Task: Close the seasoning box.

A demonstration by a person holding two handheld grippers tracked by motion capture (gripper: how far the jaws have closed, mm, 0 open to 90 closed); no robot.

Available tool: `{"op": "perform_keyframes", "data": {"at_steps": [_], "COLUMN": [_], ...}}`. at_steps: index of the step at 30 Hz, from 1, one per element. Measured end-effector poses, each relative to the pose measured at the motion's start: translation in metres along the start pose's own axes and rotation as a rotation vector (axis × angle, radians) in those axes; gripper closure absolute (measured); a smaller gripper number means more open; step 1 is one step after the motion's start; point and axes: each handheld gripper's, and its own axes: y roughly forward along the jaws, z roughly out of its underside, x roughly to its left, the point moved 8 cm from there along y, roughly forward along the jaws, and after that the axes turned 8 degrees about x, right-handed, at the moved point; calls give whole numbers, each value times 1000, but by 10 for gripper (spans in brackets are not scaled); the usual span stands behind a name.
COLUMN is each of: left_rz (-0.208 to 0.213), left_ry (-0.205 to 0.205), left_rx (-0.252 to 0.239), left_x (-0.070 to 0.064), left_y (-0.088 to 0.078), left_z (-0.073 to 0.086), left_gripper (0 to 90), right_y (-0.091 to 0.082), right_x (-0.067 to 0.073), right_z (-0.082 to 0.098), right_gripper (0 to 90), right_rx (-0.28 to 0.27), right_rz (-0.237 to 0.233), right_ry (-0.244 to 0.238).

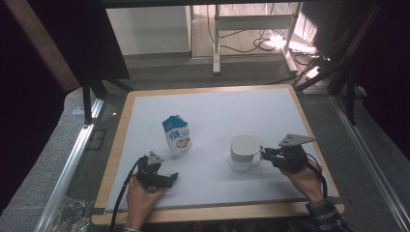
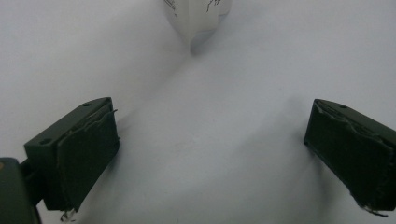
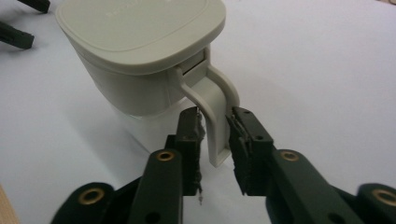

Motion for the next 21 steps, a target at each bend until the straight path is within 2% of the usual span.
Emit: {"op": "perform_keyframes", "data": {"at_steps": [7, 13, 16, 21], "left_rz": [0, 0, -1, -2], "left_ry": [0, -1, -1, -1], "left_rx": [0, -1, -1, -1], "left_x": [0, 0, 0, 0], "left_y": [0, 0, 0, 0], "left_z": [0, 0, 0, 0], "left_gripper": [24, 24, 24, 24], "right_y": [-14, -22, -23, -19], "right_x": [-4, -15, -20, -27], "right_z": [2, 15, 22, 35], "right_gripper": [519, 396, 356, 350], "right_rx": [-13, 13, 22, 41], "right_rz": [26, 60, 70, 99], "right_ry": [14, 29, 45, 67]}}
